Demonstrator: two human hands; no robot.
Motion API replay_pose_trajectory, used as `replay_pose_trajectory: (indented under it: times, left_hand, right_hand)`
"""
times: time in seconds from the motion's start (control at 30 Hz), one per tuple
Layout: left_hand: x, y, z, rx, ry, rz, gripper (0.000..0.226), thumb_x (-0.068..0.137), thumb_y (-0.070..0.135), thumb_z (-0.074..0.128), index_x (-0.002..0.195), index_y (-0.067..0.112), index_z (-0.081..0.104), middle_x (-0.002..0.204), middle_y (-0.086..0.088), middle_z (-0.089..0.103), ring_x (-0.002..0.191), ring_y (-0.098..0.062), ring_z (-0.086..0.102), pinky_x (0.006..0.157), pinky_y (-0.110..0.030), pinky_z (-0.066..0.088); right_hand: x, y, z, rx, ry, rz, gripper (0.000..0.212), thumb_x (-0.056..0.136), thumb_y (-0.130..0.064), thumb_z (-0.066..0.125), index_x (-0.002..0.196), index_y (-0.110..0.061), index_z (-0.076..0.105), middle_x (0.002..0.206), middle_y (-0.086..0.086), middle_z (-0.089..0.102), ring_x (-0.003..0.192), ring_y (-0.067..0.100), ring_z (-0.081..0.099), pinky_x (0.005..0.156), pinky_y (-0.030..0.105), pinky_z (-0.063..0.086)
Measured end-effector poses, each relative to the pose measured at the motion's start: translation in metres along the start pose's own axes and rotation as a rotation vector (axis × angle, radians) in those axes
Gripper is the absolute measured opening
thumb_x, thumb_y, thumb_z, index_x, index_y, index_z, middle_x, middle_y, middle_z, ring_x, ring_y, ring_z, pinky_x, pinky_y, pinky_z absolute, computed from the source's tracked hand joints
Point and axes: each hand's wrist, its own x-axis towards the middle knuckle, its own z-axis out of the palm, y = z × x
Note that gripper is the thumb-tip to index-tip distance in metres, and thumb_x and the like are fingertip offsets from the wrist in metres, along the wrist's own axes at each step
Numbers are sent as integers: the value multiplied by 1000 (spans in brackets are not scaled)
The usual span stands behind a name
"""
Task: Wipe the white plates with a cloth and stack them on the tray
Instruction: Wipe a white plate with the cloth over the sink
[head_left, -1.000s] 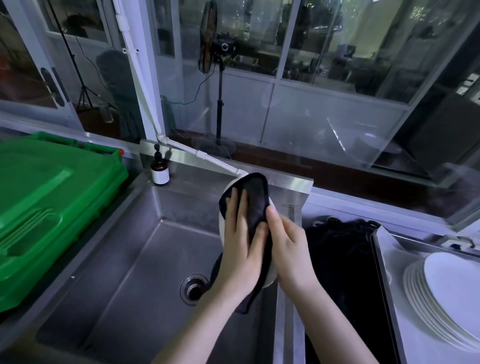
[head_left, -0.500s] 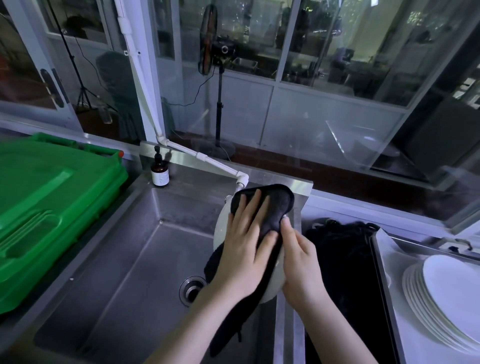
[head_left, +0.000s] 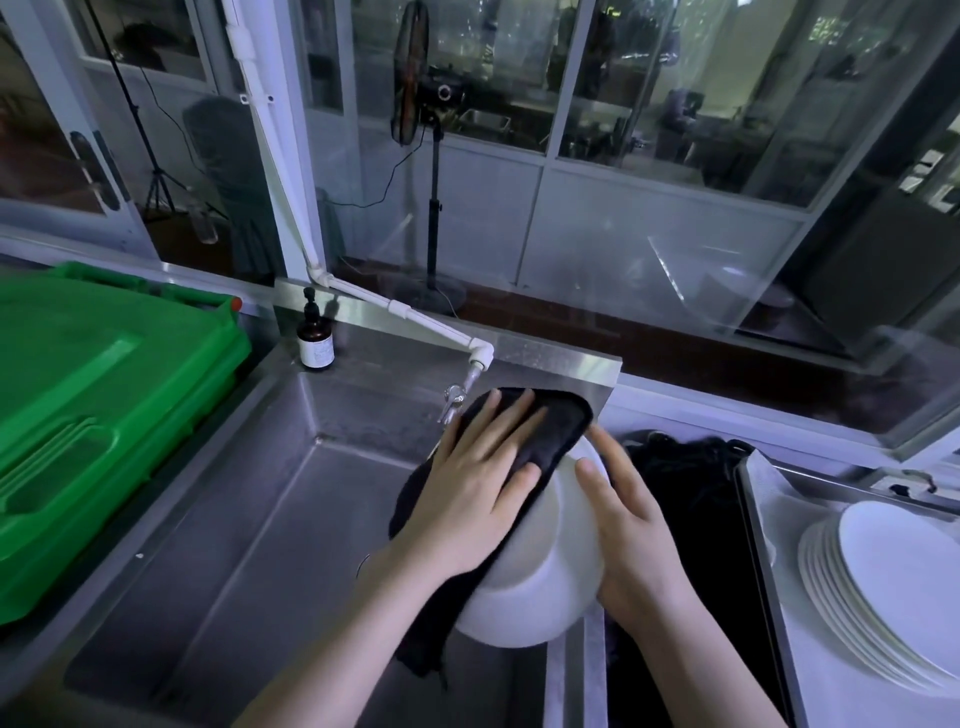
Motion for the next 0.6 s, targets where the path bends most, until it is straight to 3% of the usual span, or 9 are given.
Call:
replay_pose_trajectory:
  times: [0.07,0.17,0.27,0.33,0.4,0.47,0.6]
  left_hand:
    - [8,-6,-2,11,-33,14,52,103,40,30,153,27,28,161,13,21,151,-8,9,122,-38,11]
    - [12,-22,-7,-129,3,-57,48,104,21,43,150,29,33,156,16,30,147,-4,19,120,-30,17]
    - [-6,-35,-7,-465,84,-347,48,104,24,42,148,40,32,152,27,31,145,2,24,112,-11,18]
    - [-26,-26,-1,-532,121,-360,51,100,30,39,147,46,26,152,36,25,147,3,17,113,-8,13]
    - [-43,-13,9,-475,172,-237,56,100,28,37,150,48,21,156,35,18,150,-1,10,118,-14,9]
    - [-51,-10,17,-330,208,-149,55,101,28,33,154,41,22,161,23,19,152,-10,10,121,-25,9]
    - [-46,-21,14,-349,190,-215,54,101,31,33,153,26,21,162,16,16,150,-6,12,122,-33,13]
  right_hand:
    - [2,1,1,-16,34,-57,36,99,-20,57,131,-36,64,135,-10,65,125,10,61,101,32,51]
    - [4,-5,-3,-16,35,-54,31,101,-18,55,124,-31,71,127,-7,70,115,11,67,86,22,55]
    - [8,-12,-16,12,111,-41,29,100,-23,57,117,-40,73,123,-9,72,112,14,69,89,30,56]
    - [12,-15,-22,48,139,-38,28,99,-25,58,118,-40,72,122,-9,72,111,16,69,92,35,57]
    - [15,-15,-22,120,144,-12,28,98,-25,60,120,-38,72,121,-6,73,109,18,71,83,31,60]
    - [18,-13,-19,183,146,13,28,98,-24,60,120,-35,72,121,-4,73,108,19,71,76,28,60]
    - [24,-11,-15,244,135,4,28,98,-24,60,122,-33,72,124,-2,72,108,21,71,75,30,60]
